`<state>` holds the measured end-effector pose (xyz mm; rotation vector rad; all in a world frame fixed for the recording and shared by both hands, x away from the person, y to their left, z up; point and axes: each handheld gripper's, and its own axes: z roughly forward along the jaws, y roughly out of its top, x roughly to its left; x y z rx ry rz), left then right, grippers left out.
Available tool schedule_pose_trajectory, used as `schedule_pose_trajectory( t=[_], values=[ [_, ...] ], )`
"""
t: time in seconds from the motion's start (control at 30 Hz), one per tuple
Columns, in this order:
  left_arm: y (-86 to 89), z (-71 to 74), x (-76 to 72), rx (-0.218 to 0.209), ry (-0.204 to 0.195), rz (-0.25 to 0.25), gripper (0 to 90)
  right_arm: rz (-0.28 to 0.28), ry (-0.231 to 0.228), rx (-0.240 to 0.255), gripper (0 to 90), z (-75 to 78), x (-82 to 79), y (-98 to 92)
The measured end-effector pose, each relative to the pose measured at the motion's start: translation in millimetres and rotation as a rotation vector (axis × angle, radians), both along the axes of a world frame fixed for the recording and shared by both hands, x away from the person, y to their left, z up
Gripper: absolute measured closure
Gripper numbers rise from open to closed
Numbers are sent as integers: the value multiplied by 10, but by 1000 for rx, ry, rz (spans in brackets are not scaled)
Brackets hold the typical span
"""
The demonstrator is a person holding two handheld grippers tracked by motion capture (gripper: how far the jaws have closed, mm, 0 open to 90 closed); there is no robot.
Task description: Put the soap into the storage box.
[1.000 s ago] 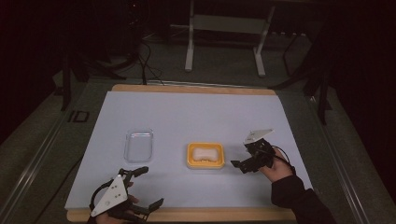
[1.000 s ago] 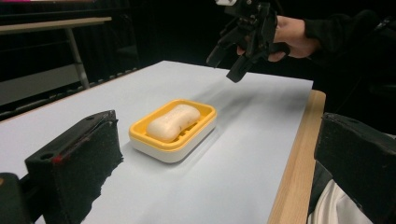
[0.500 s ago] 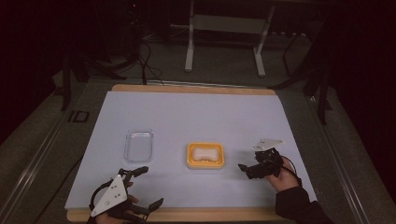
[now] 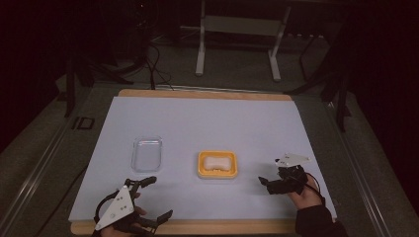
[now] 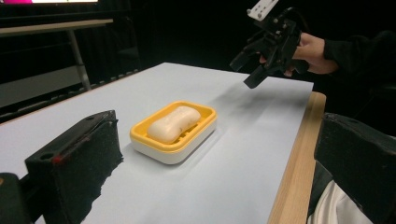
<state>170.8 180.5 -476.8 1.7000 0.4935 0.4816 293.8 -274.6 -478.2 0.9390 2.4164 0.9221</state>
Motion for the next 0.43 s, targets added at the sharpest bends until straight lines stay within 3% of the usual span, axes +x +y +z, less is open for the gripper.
schedule_pose_trajectory(
  t=[0.1, 0.43],
  values=[
    [0, 0, 2, 2, 1, 1, 7, -12, 5, 21, 128, -25, -25, -39],
    [-8, -2, -3, 0, 3, -5, 7, -8, 27, 15, 129, -97, -11, -23]
  ],
)
